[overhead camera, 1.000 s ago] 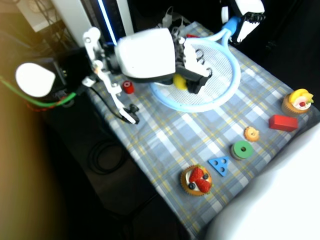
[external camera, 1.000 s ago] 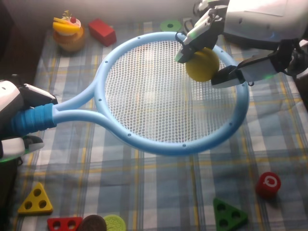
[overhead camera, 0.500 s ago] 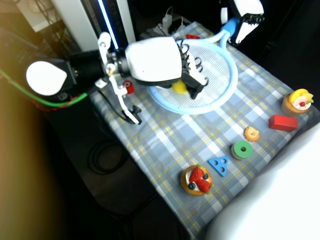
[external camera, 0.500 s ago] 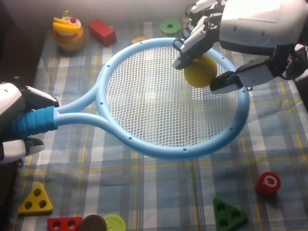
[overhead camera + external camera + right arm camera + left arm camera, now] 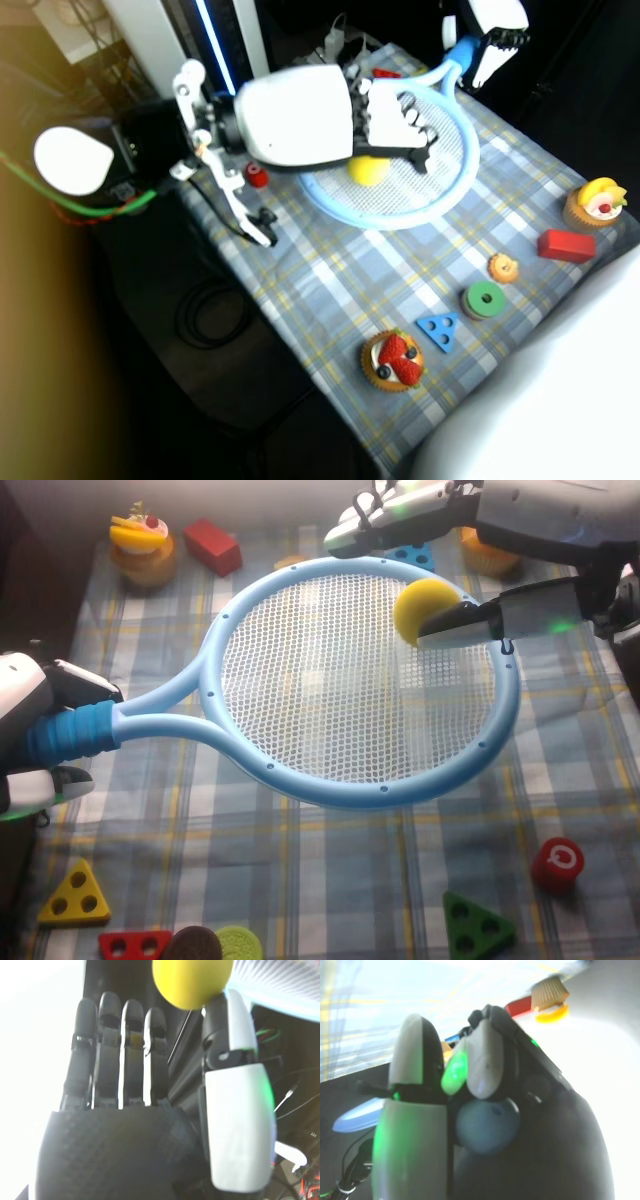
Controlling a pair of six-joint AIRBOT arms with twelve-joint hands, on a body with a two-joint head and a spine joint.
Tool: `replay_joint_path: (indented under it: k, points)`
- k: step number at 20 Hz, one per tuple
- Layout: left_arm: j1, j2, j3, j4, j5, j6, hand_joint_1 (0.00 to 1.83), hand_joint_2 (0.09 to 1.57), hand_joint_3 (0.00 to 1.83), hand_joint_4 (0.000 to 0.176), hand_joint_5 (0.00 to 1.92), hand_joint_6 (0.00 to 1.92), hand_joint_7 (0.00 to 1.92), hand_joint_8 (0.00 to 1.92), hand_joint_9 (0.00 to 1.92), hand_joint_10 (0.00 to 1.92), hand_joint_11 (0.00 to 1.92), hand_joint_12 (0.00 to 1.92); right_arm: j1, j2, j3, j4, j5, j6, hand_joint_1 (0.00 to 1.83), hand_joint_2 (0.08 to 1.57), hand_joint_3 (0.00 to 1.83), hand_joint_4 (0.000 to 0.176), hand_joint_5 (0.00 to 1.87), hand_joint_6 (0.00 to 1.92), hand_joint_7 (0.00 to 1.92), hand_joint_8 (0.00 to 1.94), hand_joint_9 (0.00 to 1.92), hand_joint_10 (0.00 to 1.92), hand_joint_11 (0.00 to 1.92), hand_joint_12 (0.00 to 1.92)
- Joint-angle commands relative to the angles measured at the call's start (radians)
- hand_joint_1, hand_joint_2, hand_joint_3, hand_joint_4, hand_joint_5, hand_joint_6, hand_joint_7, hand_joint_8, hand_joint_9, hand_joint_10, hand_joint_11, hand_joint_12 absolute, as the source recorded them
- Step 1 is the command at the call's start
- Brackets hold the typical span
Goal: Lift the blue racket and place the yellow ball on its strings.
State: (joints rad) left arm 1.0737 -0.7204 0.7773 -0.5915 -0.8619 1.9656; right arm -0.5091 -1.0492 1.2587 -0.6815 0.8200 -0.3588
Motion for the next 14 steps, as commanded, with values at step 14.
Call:
replay_joint_path:
  k: [14]
  points:
    - [-0.036, -0.038, 0.067, 0.014, -0.016, -0.009, 1.83, 1.2, 0.0, 0.176, 0.9, 1.92, 1.18, 1.92, 1.47, 1.92, 1.55, 1.92, -0.092, 0.134, -0.083, 0.353, 0.276, -0.195, 0.39, 1.32, 0.0, 0.018, 0.55, 0.0, 0.47, 0.0, 0.44, 0.0, 0.0, 0.92]
